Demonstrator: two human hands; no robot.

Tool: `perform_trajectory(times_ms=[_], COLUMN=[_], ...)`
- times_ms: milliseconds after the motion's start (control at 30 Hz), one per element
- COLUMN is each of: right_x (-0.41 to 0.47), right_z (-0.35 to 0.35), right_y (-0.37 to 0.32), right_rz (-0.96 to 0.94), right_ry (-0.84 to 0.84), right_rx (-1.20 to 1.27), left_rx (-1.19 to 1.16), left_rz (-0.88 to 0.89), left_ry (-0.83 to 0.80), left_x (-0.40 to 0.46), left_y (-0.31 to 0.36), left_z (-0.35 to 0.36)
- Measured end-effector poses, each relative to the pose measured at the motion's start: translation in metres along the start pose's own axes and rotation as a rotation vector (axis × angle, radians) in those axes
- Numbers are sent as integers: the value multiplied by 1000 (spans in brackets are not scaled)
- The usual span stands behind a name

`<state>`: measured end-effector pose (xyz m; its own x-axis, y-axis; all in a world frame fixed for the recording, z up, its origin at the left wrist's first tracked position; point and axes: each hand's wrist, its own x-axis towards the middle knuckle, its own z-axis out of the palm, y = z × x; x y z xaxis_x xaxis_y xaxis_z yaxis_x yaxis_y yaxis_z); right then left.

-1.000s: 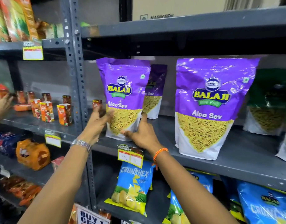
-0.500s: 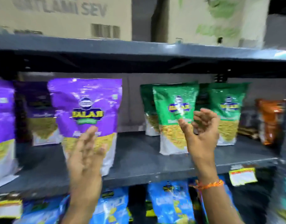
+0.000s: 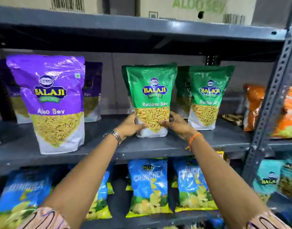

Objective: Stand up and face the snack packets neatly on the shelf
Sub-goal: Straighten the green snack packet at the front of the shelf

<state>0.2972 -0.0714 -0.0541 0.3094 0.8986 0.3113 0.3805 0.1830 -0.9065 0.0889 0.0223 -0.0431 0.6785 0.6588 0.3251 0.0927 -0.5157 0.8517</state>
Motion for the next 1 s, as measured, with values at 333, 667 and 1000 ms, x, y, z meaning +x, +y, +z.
perform_trajectory(times_ms=[333, 667, 1000], right_x=[-45, -53, -55], right_z=[-1, 0, -122], right_y=[9, 6, 18], right_rz=[-99, -142, -142], right_ry=[35, -13, 442], right_rx=[9, 57, 114], left_rx=[-40, -48, -200], left_rz=[-2, -37, 269], left_ry=[13, 2, 801], left_x=[-49, -56, -86], left_y=[9, 14, 42], left_z=[13, 13, 79])
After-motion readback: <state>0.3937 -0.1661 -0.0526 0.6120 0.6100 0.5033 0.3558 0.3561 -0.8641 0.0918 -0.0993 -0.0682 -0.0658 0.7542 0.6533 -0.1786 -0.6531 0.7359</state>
